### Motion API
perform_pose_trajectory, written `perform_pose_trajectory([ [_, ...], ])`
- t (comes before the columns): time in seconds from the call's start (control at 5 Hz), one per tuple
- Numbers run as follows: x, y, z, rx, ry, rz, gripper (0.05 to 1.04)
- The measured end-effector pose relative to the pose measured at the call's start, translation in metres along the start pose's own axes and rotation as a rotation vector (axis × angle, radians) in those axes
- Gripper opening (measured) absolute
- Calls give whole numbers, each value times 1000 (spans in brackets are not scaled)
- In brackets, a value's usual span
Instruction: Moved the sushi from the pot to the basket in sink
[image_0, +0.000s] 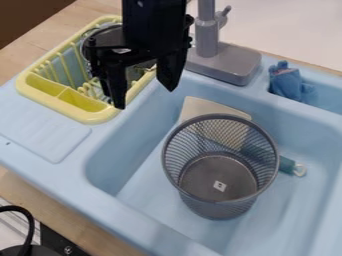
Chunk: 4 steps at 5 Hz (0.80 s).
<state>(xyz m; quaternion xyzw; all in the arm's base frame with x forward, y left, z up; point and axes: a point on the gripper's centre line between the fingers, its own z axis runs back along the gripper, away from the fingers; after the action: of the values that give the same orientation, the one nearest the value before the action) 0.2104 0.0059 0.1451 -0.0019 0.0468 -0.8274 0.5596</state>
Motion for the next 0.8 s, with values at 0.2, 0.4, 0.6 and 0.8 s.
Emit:
perform_pose_trajectory([
  [0.2, 1, -2, -4, -12, -13, 22, 999],
  [0.4, -8, -3, -5, 8, -43, 189, 999],
  [0.6, -21, -9, -2, 28, -34, 398, 999],
  [0.8, -36, -17, 3, 65, -106, 655, 999],
])
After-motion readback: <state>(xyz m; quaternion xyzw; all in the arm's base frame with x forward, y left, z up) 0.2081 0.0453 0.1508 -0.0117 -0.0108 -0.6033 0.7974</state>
